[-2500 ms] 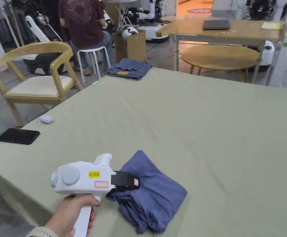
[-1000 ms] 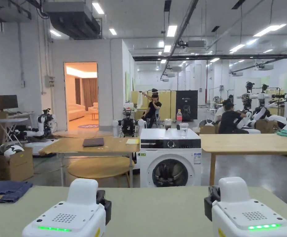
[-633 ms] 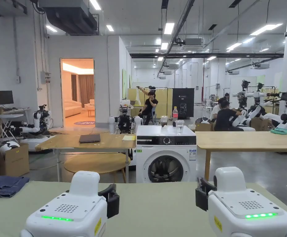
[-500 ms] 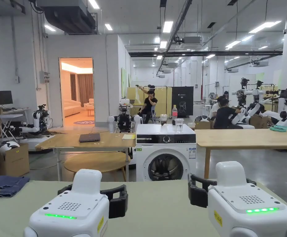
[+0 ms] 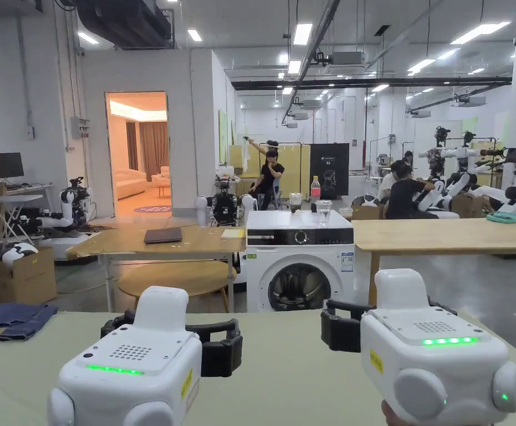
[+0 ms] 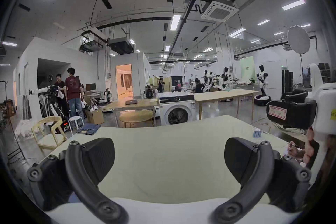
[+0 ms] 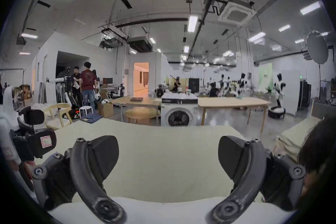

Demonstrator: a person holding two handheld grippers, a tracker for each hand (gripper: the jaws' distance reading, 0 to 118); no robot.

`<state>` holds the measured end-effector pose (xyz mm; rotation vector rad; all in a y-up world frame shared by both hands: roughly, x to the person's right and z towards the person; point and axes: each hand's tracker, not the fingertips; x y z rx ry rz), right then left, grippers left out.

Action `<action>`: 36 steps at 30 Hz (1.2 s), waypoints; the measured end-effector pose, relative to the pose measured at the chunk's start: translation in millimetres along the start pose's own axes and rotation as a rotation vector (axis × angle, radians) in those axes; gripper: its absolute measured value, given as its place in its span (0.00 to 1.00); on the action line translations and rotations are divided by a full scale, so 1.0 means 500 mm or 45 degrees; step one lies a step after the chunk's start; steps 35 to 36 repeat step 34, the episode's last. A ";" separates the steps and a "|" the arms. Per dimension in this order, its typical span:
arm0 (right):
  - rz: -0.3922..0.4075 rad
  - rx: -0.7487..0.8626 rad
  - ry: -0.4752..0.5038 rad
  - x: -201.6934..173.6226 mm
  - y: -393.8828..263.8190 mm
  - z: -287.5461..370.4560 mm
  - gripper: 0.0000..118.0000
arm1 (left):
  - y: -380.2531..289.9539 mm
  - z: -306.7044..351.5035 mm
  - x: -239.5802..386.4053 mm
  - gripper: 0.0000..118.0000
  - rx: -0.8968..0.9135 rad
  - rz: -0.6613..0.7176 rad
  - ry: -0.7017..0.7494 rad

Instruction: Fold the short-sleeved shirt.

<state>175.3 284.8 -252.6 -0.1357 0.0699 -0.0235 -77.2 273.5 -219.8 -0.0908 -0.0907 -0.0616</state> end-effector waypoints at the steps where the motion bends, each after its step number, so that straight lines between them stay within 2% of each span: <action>1: -0.035 -0.048 -0.021 0.001 0.004 -0.003 0.94 | -0.005 -0.003 -0.007 0.99 -0.003 0.006 0.000; 2: -0.065 -0.062 -0.068 0.000 0.005 -0.006 0.94 | -0.008 -0.004 -0.011 0.99 -0.003 0.015 0.001; 3: -0.050 -0.066 -0.116 -0.002 0.007 -0.007 0.94 | -0.009 -0.004 -0.014 0.99 0.000 0.025 0.003; 6: -0.016 -0.033 -0.147 -0.003 0.005 -0.010 0.94 | -0.010 -0.003 -0.019 0.99 0.002 0.041 0.011; 12: -0.111 -0.015 -0.089 0.002 0.010 0.002 0.94 | -0.007 0.000 -0.021 0.99 0.014 0.063 0.019; 23: -0.163 -0.029 -0.058 0.009 0.008 0.001 0.94 | -0.009 -0.001 -0.022 0.99 0.015 0.060 0.023; 30: -0.115 -0.007 -0.022 0.002 0.007 0.004 0.94 | -0.007 0.003 -0.021 0.99 0.013 0.061 0.027; 33: -0.054 -0.028 -0.048 -0.013 0.009 0.011 0.94 | -0.007 0.003 -0.021 0.99 0.015 0.061 0.029; 36: -0.057 -0.027 -0.059 -0.017 0.008 0.012 0.94 | -0.007 0.003 -0.020 0.99 0.016 0.060 0.028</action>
